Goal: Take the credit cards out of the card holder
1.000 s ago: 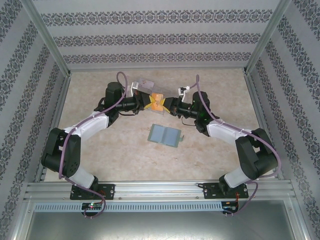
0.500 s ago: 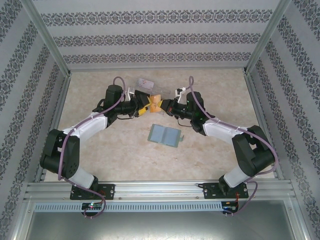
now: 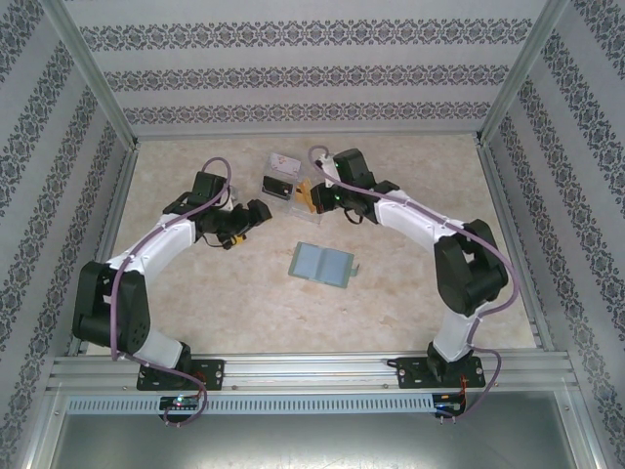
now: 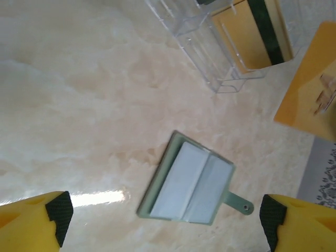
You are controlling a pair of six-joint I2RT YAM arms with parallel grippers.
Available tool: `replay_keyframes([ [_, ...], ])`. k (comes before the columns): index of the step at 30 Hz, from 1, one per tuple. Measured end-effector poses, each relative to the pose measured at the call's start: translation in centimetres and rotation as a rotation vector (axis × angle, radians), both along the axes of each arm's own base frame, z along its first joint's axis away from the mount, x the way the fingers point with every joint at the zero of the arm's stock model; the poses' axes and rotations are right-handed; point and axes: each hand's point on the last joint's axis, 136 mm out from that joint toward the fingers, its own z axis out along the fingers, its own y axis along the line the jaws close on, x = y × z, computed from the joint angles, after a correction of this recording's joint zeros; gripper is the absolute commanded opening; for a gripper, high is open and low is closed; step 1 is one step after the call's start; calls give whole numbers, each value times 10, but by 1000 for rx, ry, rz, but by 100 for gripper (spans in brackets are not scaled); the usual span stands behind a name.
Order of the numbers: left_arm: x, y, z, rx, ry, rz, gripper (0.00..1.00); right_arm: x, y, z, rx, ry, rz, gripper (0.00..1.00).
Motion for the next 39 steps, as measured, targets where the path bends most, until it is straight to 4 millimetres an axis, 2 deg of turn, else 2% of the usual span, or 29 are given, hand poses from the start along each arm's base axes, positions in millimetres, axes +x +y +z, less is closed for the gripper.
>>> replay_keyframes([
  [5, -5, 17, 10, 77, -25, -23, 99, 13, 2, 3, -178, -118, 164, 0],
  [9, -3, 23, 21, 114, -61, -46, 99, 17, 3, 1, -283, -183, 276, 0],
  [16, -7, 26, 19, 134, -52, -68, 99, 29, 10, -6, -374, -240, 398, 0],
  [28, -9, 25, 11, 139, -29, -88, 99, 46, 21, -14, -423, -255, 482, 0],
  [39, -12, 18, 10, 96, -13, -112, 100, 42, 13, -27, -468, -213, 497, 0],
])
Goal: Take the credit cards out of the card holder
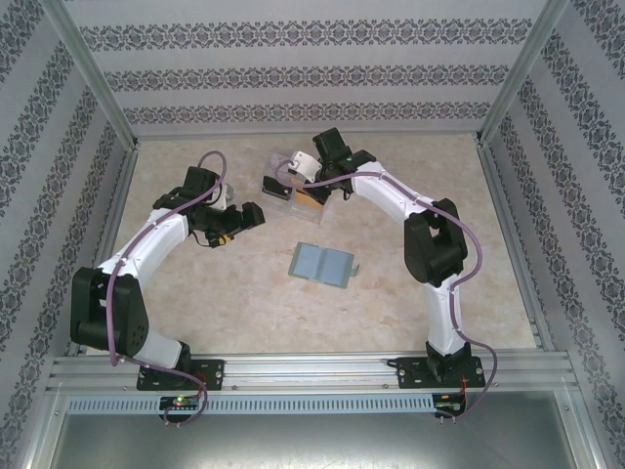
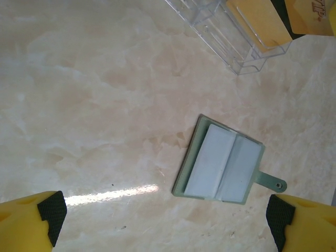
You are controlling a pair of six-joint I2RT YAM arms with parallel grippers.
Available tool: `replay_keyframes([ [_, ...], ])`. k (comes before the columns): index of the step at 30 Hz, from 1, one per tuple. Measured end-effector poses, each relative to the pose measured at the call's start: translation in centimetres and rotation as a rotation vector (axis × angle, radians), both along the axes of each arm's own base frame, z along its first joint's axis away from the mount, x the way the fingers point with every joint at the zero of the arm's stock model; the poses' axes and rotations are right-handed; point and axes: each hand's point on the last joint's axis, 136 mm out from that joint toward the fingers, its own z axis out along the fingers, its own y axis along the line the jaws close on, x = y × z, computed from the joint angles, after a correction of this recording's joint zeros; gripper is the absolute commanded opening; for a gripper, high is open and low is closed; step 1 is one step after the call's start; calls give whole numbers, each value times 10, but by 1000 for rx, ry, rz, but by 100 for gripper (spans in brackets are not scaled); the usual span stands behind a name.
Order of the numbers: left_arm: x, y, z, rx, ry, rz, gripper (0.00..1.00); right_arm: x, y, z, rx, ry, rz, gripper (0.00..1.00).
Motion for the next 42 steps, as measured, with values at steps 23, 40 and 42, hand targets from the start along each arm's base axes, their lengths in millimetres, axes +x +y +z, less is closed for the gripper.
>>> replay_keyframes([
  [23, -2, -8, 3, -47, 7, -24, 100, 0, -9, -21, -62, 69, -49, 23],
  [40, 1, -9, 5, -53, -11, -26, 100, -86, -36, 43, 224, 188, -579, 55],
  [42, 2, -10, 4, -58, -12, -28, 100, -110, -33, 26, 242, 262, -646, 55],
])
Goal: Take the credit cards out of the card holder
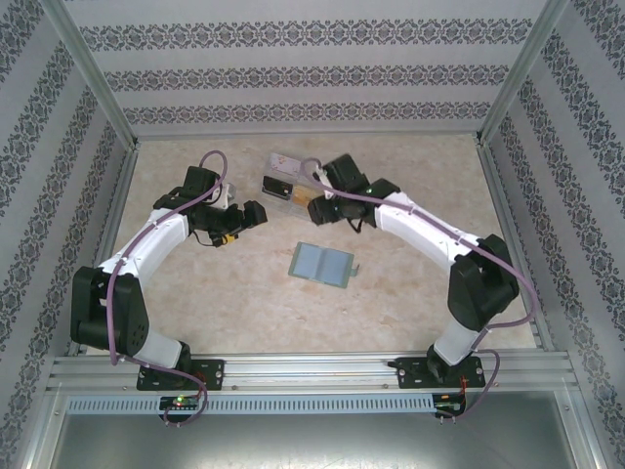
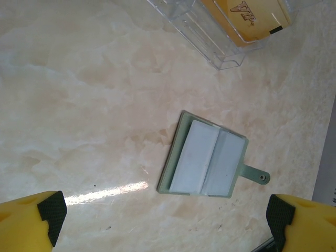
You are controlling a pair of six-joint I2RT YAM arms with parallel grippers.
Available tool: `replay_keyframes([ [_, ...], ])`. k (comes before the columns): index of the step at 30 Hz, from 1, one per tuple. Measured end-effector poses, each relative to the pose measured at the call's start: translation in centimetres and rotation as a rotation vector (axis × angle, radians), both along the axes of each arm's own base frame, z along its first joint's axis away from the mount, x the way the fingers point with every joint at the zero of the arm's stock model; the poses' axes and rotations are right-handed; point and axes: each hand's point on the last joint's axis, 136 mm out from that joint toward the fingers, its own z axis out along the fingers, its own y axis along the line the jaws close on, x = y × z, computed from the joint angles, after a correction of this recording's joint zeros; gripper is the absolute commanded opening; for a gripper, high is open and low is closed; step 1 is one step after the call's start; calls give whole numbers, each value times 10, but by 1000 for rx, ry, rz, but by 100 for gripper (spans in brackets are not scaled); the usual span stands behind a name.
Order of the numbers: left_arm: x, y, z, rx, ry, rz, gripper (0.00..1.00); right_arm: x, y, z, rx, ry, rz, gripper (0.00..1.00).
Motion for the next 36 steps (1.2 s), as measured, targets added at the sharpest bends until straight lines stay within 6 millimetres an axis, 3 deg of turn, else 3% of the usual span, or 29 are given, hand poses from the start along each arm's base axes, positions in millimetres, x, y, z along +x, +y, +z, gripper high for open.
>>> replay_keyframes([
  [4, 0, -3, -7, -12, 10, -5, 99, -40, 2, -41, 35, 164, -132, 53],
  [7, -1, -7, -14, -16, 29, -11, 100, -59, 6, -59, 67, 249, -214, 52],
  [13, -2, -18, -24, -20, 54, -30, 100, -71, 29, -82, 153, 346, -293, 49],
  [19, -4, -27, -28, -23, 64, -48, 100, -78, 34, -112, 161, 431, -331, 49],
  [26, -9, -39, -42, -17, 103, -75, 99, -90, 25, -127, 126, 455, -317, 47],
  [31, -13, -55, -46, -28, 107, -111, 92, -106, 6, -125, 89, 440, -261, 47],
  [36, -20, -79, -51, -45, 121, -150, 72, -109, -2, -113, 101, 411, -247, 47],
])
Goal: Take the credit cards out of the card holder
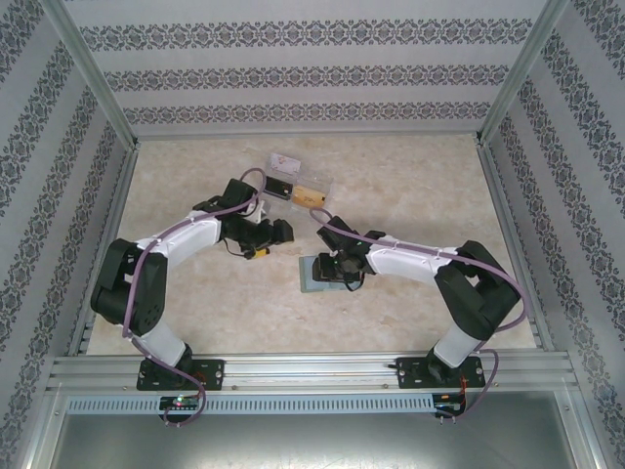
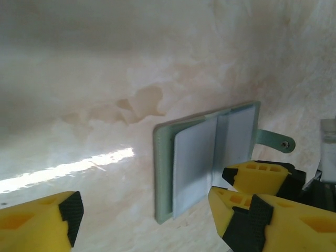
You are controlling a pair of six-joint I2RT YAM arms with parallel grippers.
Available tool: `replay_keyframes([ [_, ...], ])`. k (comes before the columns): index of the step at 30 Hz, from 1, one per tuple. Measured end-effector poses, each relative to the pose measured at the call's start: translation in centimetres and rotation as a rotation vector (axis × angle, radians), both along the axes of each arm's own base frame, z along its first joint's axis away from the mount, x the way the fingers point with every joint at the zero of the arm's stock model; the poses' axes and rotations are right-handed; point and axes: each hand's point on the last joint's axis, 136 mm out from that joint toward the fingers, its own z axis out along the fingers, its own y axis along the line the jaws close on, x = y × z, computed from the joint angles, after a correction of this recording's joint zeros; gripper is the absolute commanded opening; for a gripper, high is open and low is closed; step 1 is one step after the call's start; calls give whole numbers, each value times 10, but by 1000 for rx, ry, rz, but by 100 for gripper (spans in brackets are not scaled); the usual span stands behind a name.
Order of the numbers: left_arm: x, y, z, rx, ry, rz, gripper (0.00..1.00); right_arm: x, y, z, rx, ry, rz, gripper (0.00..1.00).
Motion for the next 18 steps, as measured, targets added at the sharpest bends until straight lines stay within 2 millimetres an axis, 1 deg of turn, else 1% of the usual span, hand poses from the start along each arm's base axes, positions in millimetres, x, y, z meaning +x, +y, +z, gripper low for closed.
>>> replay_keyframes([
  [2, -6, -13, -3, -9, 10, -17, 61, 4, 0, 9, 12, -34, -12, 47],
  [4, -12, -23, -7, -16, 22, -29, 53, 8, -4, 14, 13, -58, -35, 47],
  [6, -20, -32, -12, -21, 40, -34, 48, 11, -12, 16, 9, -74, -71, 47],
  [8, -26, -41, -17, -24, 59, -38, 44, 13, -26, 14, -4, -73, -123, 47],
  [10, -29, -48, -21, -25, 75, -42, 43, 15, -39, 8, -24, -63, -165, 46],
  [13, -34, -55, -31, -19, 100, -50, 44, 16, -52, 2, -48, -45, -207, 47],
  [18, -40, -60, -49, 8, 141, -60, 49, 15, -53, -2, -58, -36, -212, 46],
])
